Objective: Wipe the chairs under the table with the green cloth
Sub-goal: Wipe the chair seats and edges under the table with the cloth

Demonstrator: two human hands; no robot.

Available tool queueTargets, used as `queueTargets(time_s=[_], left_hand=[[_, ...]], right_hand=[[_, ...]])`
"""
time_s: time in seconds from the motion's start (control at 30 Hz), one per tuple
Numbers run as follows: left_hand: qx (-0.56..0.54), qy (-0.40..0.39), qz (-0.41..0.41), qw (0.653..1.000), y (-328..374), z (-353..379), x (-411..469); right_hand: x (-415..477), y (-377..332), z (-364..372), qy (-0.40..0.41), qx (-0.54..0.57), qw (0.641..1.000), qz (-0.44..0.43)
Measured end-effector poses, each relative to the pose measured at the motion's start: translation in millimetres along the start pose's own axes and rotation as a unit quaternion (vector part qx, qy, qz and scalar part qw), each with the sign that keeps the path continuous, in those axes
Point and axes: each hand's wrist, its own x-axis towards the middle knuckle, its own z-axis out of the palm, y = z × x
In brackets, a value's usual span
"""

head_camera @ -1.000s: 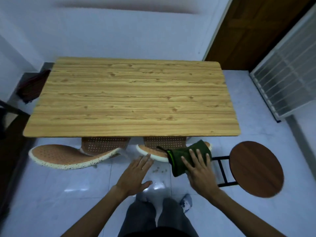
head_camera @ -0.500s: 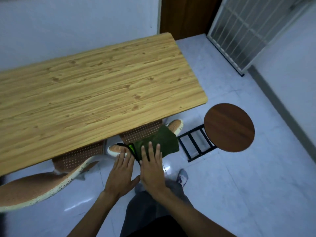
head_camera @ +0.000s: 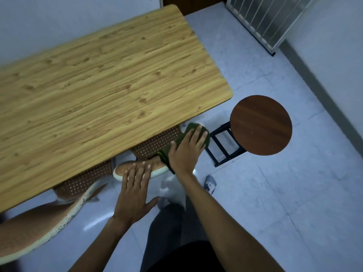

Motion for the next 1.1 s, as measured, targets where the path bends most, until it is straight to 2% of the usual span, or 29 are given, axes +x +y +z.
queueTargets(time_s=[0.1,0.23,0.33,0.43,0.57,0.83,0.97,1.1], left_hand=[[-0.009,0.002,-0.03,1.0,3.8,2.3,-0.3],[-0.015,0.013,-0.028,0.999,4.7,8.0,0.5],[-0.009,0.01,-0.043,0.999,6.3,11.4,1.2],[-0.002,0.003,-0.049,0.999,8.5,10.1,2.1],[-0.003,-0.006,-0.062,0.998,12.5,4.5,3.4],[-0.068,0.007,-0.143,0.987,9.4,-12.3,12.2],[-0.076,0.0,-0.144,0.987,5.2,-16.9,13.8],[-0.075,0.007,-0.173,0.982,11.4,-19.4,15.0]], right_hand=[[39.0,16.8,-13.4,-0.005,0.022,1.0,-0.003],[101.5,36.6,-27.6,-0.091,0.055,0.994,-0.006],[131.7,32.3,-29.4,-0.14,-0.014,0.99,0.022],[125.2,28.5,-27.1,-0.118,-0.115,0.986,-0.021],[73.3,32.5,-25.7,-0.023,-0.162,0.977,-0.138],[-62.6,26.7,7.2,-0.026,-0.142,0.971,-0.189],[-60.9,40.0,2.5,-0.038,-0.16,0.963,-0.213],[-17.3,42.8,-9.6,-0.037,-0.133,0.974,-0.181]])
